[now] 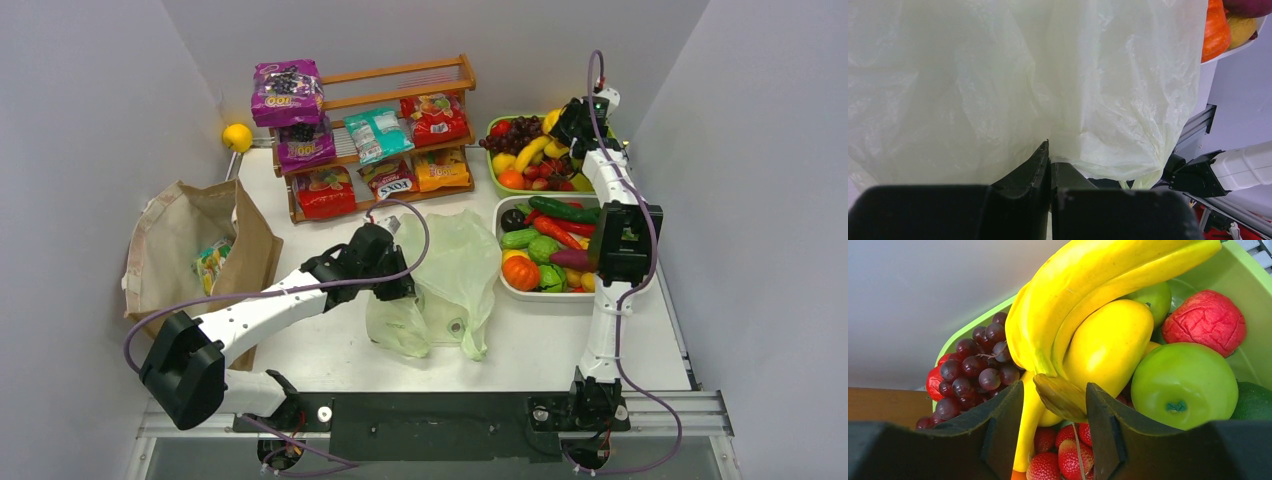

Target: Place the food into the grocery bag and tie it

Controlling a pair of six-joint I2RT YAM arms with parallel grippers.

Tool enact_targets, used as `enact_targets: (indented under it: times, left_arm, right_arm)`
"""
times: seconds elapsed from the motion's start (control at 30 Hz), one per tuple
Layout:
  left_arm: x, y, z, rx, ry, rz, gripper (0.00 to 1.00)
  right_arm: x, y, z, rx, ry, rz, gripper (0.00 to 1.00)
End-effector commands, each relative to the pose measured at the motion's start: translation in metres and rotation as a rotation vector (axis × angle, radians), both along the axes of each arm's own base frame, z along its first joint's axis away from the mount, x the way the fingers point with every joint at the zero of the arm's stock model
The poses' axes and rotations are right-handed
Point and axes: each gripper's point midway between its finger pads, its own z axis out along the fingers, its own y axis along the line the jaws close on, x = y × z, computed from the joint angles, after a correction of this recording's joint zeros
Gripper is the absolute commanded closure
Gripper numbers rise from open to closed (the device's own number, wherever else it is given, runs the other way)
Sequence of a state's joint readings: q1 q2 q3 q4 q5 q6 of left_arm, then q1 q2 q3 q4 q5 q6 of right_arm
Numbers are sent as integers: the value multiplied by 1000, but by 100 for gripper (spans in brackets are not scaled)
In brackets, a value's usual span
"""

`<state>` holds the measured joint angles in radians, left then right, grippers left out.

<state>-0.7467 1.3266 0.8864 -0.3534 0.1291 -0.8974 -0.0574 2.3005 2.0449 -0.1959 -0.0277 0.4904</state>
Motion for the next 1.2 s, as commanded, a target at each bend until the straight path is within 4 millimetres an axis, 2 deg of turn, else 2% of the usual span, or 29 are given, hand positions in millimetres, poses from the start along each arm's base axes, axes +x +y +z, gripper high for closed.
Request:
enact_targets:
  times: [0.0,0.27,0.33,0.47,0.6,0.67,0.8,1.07,1.1,1.17]
  left_arm:
    - [7,-3,13,-45,-49,-4,100]
    - [9,-2,13,-52,-43,-2,100]
    - [9,-1,14,-48,-46,-4,100]
    - [9,1,14,-47,-49,3,100]
    - [11,2,16,-51,-51,7,100]
    - [11,2,17,-51,-51,9,100]
    - [12,3,16,-51,-48,22,100]
    - [17,5,24,-47,-46,33,100]
    - [18,4,29,-51,-56,31,100]
    - [19,5,35,-52,-64,31,100]
  right_arm:
    - [3,5,-3,-4,-2,17,55]
    - [-2,0,-21,-44,57,30,56]
    - [-2,1,-23,-44,63,32,59]
    - [-2,0,-20,-45,65,24,73]
    - [-4,0,-9,-52,63,25,87]
    - [-5,2,0,-47,58,32,94]
    - [-10,9,24,-57,33,44,100]
    - [-33,26,91,-89,-42,65,100]
    - [-35,41,96,-89,-47,89,100]
    - [-44,54,112,-88,-68,108,100]
